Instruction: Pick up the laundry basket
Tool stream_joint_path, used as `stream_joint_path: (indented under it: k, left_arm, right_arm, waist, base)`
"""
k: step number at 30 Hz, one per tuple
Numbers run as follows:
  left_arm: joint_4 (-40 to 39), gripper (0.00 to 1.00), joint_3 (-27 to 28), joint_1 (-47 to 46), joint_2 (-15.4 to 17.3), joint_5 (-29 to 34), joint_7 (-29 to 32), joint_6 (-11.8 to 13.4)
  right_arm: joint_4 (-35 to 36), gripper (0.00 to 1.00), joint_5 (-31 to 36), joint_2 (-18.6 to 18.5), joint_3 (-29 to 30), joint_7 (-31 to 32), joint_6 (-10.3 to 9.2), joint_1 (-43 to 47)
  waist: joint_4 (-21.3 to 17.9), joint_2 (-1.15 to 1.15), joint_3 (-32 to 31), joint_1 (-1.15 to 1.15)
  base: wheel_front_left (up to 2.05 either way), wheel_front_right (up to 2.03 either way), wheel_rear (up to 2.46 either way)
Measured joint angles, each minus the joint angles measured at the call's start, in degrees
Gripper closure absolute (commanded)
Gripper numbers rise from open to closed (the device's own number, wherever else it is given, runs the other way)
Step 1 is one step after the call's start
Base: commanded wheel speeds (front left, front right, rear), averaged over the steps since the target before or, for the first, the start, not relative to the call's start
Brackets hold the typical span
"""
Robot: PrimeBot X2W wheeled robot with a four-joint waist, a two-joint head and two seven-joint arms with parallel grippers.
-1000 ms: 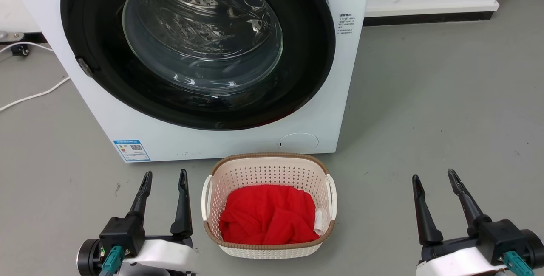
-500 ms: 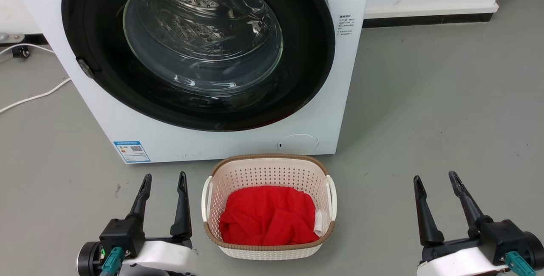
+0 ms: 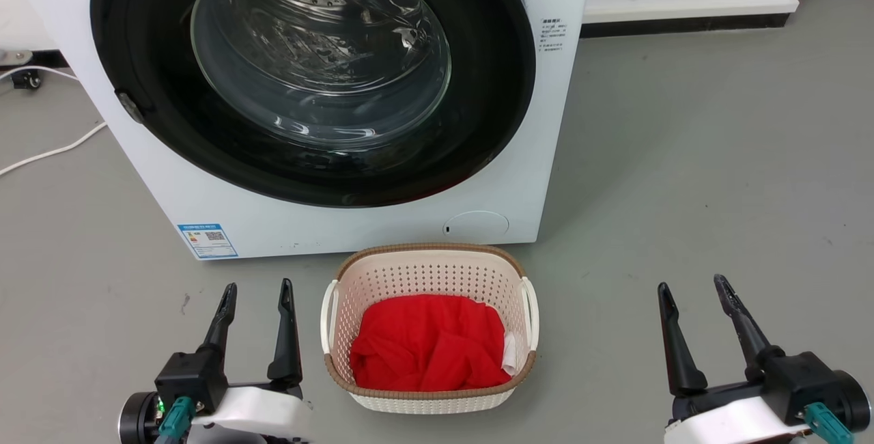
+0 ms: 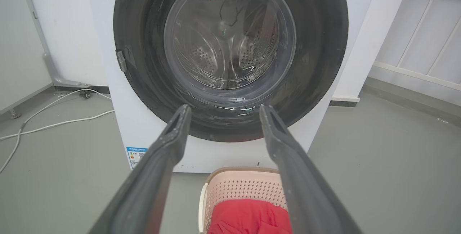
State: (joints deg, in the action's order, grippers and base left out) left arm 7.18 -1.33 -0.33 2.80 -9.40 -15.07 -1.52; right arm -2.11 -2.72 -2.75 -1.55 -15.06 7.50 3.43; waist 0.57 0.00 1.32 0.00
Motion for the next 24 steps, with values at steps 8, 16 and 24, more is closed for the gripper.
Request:
stream_joint_path:
  k: [8,16,24]
  left_arm:
    - [6.84,0.00,1.90,-5.91,0.00,1.55,0.00,-2.05]
    - [18.44,0.00,4.26,-17.88,1.21,3.45,0.00,-4.04]
    - [33.04,0.00,4.19,-31.17,5.36,3.69,0.00,-5.35]
  right_arm:
    - [-6.58,0.00,1.57,-0.04,-3.19,-0.02,0.00,-5.47]
    - [-17.85,0.00,3.61,-0.08,-7.54,-0.03,0.00,-16.84]
    - [-32.36,0.00,6.61,-0.08,-11.21,-0.02,0.01,-29.97]
  waist:
    - [-0.48,0.00,2.73,0.00]
    - [-0.97,0.00,8.97,0.01]
    - [-1.59,0.00,17.22,0.01]
  base:
    - [0.00,0.00,0.00]
    - [0.00,0.00,0.00]
    - [0.00,0.00,0.00]
